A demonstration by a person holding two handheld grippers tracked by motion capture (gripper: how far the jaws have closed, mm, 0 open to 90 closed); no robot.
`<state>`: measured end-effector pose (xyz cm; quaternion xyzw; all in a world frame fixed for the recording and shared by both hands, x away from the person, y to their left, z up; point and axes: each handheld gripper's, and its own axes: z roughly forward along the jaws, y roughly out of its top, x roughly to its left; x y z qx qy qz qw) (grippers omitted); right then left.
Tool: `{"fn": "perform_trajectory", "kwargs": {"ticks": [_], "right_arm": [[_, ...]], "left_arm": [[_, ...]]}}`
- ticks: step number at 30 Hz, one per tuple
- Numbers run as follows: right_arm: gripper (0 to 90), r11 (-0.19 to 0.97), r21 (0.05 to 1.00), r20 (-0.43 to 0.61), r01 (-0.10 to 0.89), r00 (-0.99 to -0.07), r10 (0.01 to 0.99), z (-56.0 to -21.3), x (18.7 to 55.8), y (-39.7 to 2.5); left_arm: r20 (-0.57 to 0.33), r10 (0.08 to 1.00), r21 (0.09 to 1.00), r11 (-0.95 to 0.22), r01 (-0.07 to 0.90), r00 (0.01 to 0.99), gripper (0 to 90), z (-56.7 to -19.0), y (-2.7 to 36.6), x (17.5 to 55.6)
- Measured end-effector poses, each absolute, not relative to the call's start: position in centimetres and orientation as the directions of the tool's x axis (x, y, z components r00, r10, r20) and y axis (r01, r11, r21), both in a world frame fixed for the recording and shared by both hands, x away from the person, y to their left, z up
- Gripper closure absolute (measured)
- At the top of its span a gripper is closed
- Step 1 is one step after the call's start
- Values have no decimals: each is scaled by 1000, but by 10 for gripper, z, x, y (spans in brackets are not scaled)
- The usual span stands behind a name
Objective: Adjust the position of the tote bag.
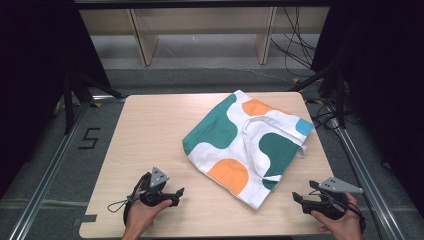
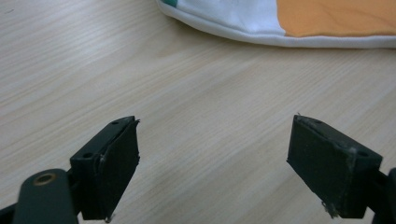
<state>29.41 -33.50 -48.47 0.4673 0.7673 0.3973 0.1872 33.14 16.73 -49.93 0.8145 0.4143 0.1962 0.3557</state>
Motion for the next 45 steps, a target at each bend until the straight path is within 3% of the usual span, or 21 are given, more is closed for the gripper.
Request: {"fn": "perform_trajectory", "kwargs": {"ticks": [2,17,18,21,28,36,45], "right_arm": [[233,283,795,45,536,-518,854,-485,296,-337],[232,295,807,64,512,-572,818,-479,295,-316],[233,298,811,62,504,-580,813,-478,295,-313],[234,315,808,56,498,-596,801,-477,297,-306],[264,378,818,-19,433,-637,770,-473,304,-292],[329,451,811,-108,374,-661,742,-475,325,-279],[561,577,737,-189,352,-713,676,-482,346,-263]], "left_arm": [[17,823,749,-387,538,568,164,-499,166,332],[3,833,765,-358,535,554,173,-498,164,333],[35,818,737,-409,538,574,173,-496,168,333],[21,815,746,-398,534,579,172,-497,168,334],[7,821,747,-384,543,571,172,-498,168,334],[9,815,739,-396,545,579,174,-497,168,334],[32,804,739,-419,528,593,173,-497,169,334]]}}
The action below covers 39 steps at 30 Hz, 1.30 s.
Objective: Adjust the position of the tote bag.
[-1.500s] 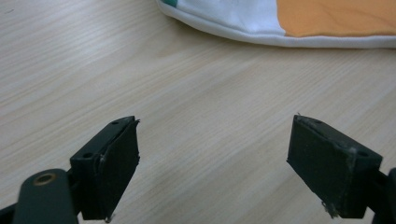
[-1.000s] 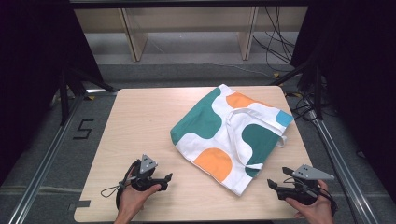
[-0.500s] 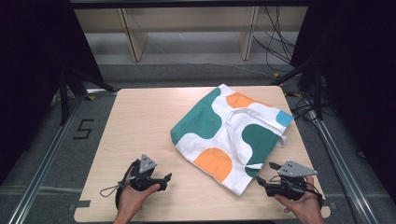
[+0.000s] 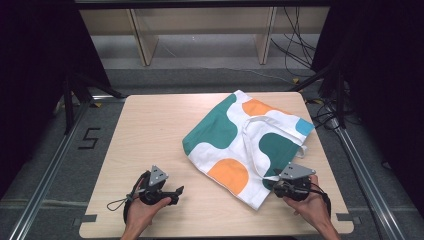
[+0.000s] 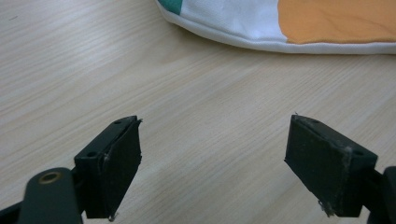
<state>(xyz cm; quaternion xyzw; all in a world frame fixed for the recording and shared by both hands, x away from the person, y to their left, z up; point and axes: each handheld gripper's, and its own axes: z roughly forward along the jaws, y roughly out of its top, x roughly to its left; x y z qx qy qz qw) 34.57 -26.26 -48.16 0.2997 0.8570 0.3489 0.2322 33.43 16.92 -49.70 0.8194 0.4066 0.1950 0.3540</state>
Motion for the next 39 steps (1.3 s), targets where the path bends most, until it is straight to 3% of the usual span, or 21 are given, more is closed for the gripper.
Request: {"fn": "perform_trajectory", "kwargs": {"ticks": [5,7,15,29,39], "right_arm": [[861,596,727,-202,340,-724,659,-482,347,-264],[884,569,746,-176,347,-720,671,-480,348,-265],[888,523,774,-116,356,-733,671,-476,343,-249],[887,571,787,-86,233,-875,476,-473,343,-139],[878,571,793,-80,213,-893,443,-473,348,-108]], "left_arm": [[33,803,741,-420,525,595,177,-497,169,334],[34,803,741,-420,524,596,178,-497,170,334],[36,805,758,-407,509,592,175,-497,170,334],[-2,794,769,-388,509,607,170,-496,169,327],[7,763,777,-411,477,647,162,-497,163,317]]}}
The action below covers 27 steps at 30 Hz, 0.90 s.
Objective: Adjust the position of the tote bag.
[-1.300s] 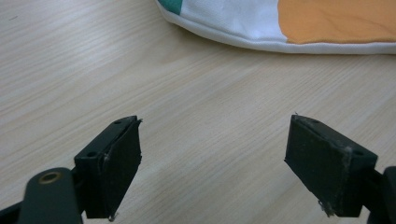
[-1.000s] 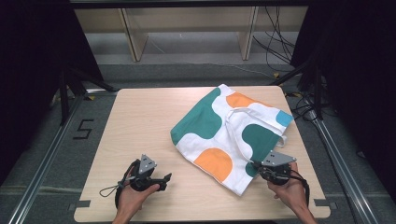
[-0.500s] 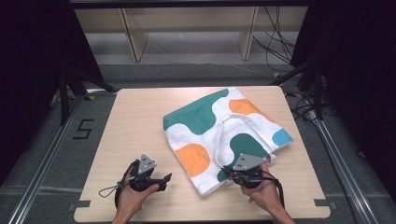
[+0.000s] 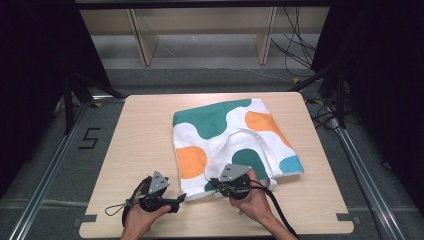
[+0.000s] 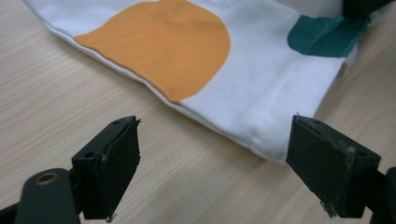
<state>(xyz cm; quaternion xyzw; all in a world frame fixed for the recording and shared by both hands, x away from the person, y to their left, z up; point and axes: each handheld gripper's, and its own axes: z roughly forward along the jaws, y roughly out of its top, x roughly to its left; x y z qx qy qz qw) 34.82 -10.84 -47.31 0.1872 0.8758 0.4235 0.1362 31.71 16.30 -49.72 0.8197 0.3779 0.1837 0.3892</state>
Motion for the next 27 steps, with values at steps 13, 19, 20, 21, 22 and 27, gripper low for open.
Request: {"fn": "perform_trajectory", "kwargs": {"ticks": [13,19,20,21,22,27], "right_arm": [[428,492,825,-54,279,-827,560,-448,333,-178],[391,432,821,-46,373,-711,702,-446,336,-242],[391,421,823,-60,382,-678,732,-446,336,-253],[392,393,818,-33,420,-648,761,-446,335,-262],[392,388,823,-44,414,-635,771,-447,338,-271],[383,315,806,9,501,-543,840,-456,338,-302]], "left_arm": [[117,691,735,-543,406,714,155,-506,134,313],[198,677,724,-588,359,709,161,-508,127,322],[208,667,721,-598,349,715,163,-508,125,323],[219,662,719,-606,340,716,165,-509,123,323],[223,659,717,-610,337,718,168,-508,119,323],[265,631,707,-642,298,729,265,-504,110,326]]}}
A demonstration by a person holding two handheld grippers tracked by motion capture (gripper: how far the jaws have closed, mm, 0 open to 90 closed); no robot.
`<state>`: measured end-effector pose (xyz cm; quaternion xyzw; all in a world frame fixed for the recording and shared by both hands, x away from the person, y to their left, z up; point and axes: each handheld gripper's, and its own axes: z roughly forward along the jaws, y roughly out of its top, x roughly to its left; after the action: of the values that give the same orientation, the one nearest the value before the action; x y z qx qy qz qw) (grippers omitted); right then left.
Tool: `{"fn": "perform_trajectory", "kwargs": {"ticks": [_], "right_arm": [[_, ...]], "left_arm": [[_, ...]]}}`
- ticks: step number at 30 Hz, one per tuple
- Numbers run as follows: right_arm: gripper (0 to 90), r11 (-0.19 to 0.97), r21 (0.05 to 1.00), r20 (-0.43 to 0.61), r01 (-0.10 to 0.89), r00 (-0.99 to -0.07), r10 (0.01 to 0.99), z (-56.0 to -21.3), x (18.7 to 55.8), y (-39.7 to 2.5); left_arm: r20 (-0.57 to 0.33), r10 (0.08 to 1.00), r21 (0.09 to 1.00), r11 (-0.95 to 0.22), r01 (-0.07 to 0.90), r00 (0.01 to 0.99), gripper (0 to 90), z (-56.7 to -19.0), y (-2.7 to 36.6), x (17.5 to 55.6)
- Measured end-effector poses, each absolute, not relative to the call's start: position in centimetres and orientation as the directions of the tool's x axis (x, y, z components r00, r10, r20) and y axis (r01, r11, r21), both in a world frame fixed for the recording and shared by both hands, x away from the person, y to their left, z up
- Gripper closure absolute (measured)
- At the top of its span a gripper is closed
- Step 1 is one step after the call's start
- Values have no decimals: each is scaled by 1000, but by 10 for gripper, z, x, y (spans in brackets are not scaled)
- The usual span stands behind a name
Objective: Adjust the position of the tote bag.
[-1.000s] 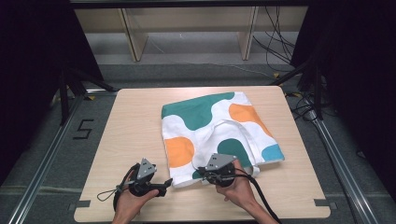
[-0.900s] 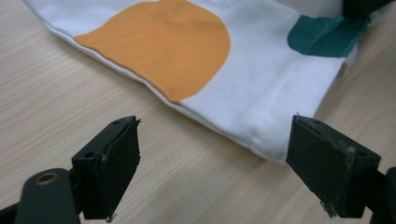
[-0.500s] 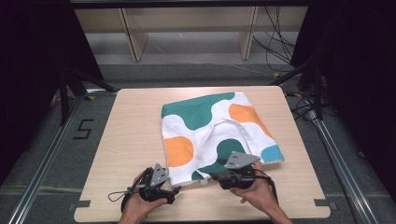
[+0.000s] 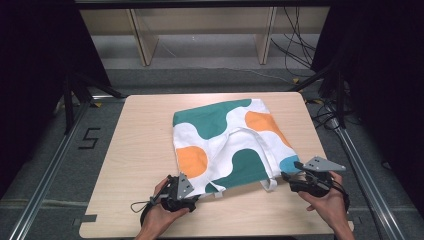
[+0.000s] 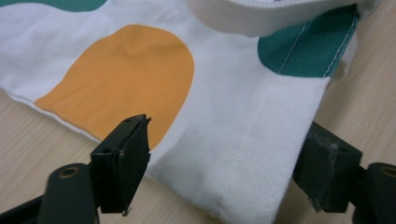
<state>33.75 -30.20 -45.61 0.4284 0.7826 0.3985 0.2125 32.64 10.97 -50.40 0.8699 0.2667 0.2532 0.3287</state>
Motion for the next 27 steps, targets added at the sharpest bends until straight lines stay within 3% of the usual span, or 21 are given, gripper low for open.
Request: {"fn": "perform_trajectory", "kwargs": {"ticks": [5,8,10,14,17,27], "right_arm": [[385,354,803,-79,479,-504,860,-460,341,-326],[387,362,793,-100,489,-483,870,-460,338,-334],[385,370,785,-107,498,-479,871,-464,339,-338],[356,378,760,-84,530,-496,864,-472,341,-339],[342,440,726,-117,529,-534,837,-481,344,-333],[350,470,718,-193,514,-502,843,-489,360,-319]], "left_arm": [[240,646,738,-606,297,724,326,-503,108,329],[265,619,726,-633,270,739,526,-498,112,329],[267,626,726,-631,274,733,556,-498,114,329],[251,650,753,-597,277,718,712,-494,120,330],[233,667,785,-558,268,708,778,-490,124,330],[226,675,793,-546,270,702,791,-487,127,331]]}}
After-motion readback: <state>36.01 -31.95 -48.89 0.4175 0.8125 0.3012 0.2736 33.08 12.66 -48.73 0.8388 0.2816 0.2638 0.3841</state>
